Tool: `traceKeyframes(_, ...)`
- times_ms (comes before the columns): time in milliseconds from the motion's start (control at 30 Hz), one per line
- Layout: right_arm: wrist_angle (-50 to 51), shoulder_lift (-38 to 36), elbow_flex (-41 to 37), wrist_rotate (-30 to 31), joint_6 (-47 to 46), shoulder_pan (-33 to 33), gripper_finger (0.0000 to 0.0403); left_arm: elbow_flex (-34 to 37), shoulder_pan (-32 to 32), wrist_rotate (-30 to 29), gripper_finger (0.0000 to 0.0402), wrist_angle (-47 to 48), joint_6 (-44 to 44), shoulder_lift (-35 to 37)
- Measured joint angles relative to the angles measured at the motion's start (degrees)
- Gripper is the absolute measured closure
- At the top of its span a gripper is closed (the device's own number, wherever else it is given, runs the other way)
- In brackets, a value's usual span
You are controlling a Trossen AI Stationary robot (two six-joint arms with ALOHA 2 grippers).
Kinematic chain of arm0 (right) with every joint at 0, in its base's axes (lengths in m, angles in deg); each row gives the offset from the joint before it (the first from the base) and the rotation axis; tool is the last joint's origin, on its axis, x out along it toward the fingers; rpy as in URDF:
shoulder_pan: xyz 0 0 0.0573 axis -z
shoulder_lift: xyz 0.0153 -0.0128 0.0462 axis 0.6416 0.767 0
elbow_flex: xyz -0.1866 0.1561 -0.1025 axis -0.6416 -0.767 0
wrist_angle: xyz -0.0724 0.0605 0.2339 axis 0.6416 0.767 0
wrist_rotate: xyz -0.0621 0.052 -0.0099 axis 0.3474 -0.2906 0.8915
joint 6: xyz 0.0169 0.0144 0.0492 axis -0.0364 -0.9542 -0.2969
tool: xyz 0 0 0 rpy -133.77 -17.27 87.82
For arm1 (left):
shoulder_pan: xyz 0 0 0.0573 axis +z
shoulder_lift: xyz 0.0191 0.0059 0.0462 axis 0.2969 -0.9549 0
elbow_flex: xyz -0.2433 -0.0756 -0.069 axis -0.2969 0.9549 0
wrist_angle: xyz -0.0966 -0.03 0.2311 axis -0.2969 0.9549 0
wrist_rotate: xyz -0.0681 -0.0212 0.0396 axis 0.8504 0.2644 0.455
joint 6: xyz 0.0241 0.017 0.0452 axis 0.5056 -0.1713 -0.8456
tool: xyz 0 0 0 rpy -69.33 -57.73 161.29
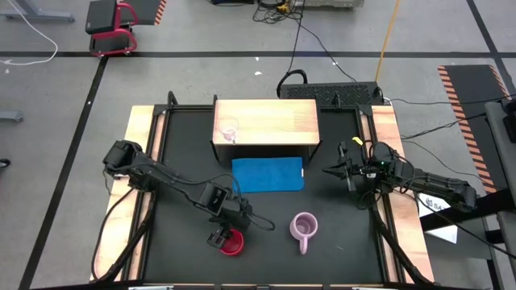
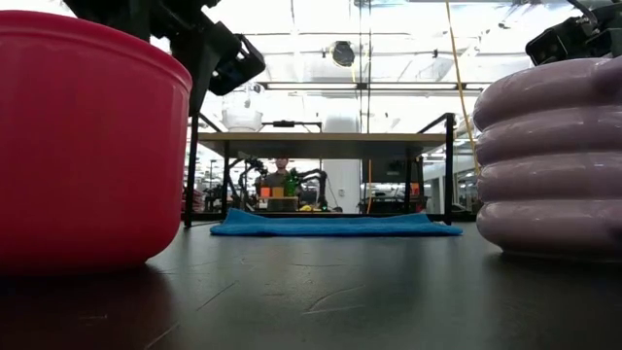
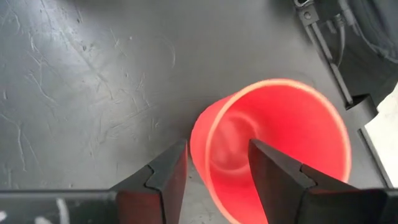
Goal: Stack small to large cups/mugs on shelf
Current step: Put the red mug on the shelf
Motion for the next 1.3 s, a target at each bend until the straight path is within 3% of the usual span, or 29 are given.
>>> traceKeyframes(200, 0.0, 0.0, 0.0, 0.0, 0.0, 0.0, 0.0403, 1.8, 0.0, 0.0, 0.0240, -2.0, 0.3, 0.0)
traceKeyframes(667, 0.0, 0.0, 0.0, 0.0, 0.0, 0.0, 0.0403, 1.8, 0.0, 0.9, 0.0391, -1.6, -4.4, 0.0)
traceKeyframes(1033, 0.0, 0.0, 0.0, 0.0, 0.0, 0.0, 0.0403, 1.8, 1.2, -0.7, 0.0392, -6.5, -3.2, 0.5)
traceKeyframes(1300, 0.0, 0.3, 0.0, 0.0, 0.0, 0.0, 0.0403, 1.8, 1.6, -3.2, 0.0395, -12.6, -2.5, 6.2)
